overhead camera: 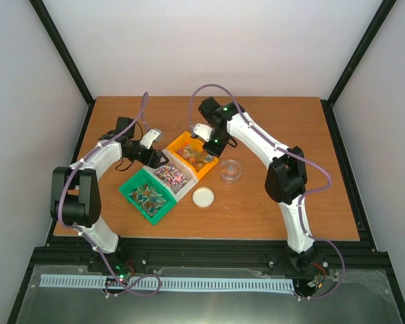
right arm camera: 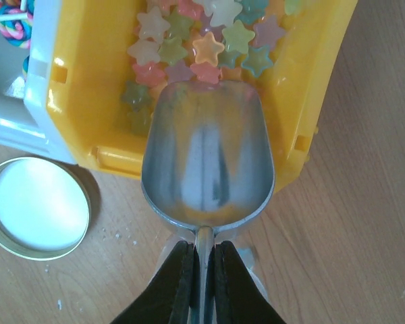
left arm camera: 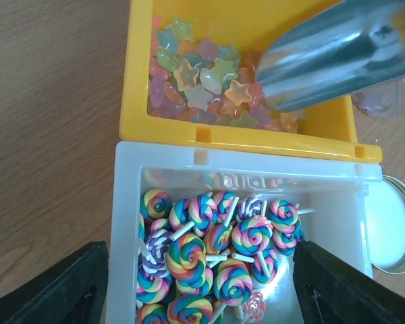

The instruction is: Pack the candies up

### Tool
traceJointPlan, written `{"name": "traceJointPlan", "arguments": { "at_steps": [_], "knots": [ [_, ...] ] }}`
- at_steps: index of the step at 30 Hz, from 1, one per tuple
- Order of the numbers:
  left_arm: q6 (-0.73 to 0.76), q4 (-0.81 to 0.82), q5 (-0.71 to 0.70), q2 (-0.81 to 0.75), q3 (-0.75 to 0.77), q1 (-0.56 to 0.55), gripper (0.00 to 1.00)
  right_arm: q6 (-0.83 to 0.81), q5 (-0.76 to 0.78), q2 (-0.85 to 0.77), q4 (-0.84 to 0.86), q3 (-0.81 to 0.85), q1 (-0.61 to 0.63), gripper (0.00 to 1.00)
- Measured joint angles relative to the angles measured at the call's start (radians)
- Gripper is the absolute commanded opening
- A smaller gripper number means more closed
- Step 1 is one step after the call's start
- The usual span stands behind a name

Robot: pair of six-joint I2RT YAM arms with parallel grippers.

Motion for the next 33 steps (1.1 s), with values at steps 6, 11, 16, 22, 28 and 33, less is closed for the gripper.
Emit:
{"name": "traceJointPlan", "arguments": {
  "at_steps": [6,11,16,22,28,33],
  "knots": [
    [0.000,0.019,-0.007,0.016,0.000,-0.007,0.72,-0.005,-0.014,0.075,-0.001,0.077,0.000,0.03],
    [0.000,0.033,-0.008,0.041,0.002,-0.012,0.67,-0.005,-0.031,0.101,0.006,0.107,0.000,0.03],
    [0.002,0.036,0.003,0.080,0.008,-0.016,0.64,0.003,-0.057,0.109,0.037,0.102,0.000,0.03],
    [0.005,0.034,0.020,0.118,0.030,-0.018,0.62,0.045,-0.088,0.051,0.219,-0.060,0.000,0.03],
    [0.011,0.034,0.029,0.144,0.046,-0.018,0.61,0.096,-0.119,-0.040,0.454,-0.286,0.000,0.03],
    [0.012,0.031,0.026,0.147,0.053,-0.017,0.60,0.130,-0.132,-0.107,0.652,-0.458,0.002,0.03]
  ]
}}
